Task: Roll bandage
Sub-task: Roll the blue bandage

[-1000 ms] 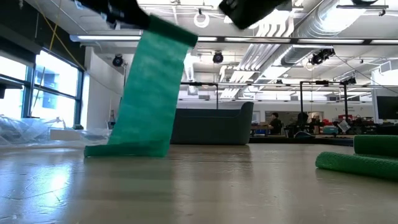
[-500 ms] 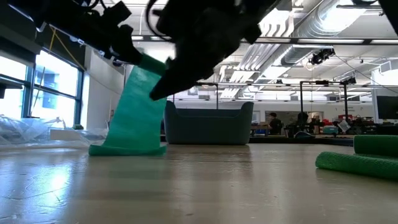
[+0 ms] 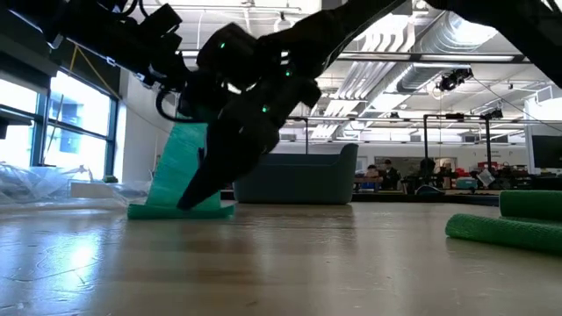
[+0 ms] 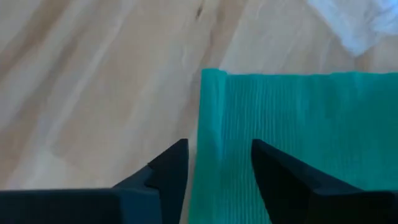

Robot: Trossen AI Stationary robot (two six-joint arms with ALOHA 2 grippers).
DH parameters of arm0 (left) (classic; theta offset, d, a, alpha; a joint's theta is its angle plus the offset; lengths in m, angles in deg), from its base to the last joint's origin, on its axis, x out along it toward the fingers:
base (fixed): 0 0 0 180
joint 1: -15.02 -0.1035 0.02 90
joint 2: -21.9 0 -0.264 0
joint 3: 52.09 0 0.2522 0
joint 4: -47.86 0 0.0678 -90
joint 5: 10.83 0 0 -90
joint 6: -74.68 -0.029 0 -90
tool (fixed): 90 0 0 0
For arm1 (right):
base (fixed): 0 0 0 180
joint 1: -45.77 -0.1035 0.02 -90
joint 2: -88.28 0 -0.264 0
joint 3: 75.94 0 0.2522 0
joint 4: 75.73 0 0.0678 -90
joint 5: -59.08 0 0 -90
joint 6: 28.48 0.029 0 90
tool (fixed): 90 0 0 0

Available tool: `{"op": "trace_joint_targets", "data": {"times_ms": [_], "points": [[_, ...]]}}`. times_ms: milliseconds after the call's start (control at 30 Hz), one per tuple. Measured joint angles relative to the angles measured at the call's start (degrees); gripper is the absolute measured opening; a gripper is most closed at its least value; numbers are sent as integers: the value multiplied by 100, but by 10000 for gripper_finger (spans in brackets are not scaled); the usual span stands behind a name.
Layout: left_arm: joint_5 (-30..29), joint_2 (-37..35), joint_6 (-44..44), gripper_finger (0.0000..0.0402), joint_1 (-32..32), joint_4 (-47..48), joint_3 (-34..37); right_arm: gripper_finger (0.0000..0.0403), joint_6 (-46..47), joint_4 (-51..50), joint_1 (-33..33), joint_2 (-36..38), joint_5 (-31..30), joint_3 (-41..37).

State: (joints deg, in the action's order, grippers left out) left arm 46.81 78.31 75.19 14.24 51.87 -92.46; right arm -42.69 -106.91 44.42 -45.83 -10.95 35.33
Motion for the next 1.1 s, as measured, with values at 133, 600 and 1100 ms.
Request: {"op": "trace_joint_targets", "data": {"times_ms": [133,600,1100], "points": [[200,0,42,1,0,-43,0,166,-130,-79,21,-87,77,44],[1463,-1043,875,1,4,-87,-2,3,-535,-1149,-46,172,-853,41],[1875,-1410,1436,1,504,-412,-5,1,-149,-3050,-233,1542,-3368,-1018]]}}
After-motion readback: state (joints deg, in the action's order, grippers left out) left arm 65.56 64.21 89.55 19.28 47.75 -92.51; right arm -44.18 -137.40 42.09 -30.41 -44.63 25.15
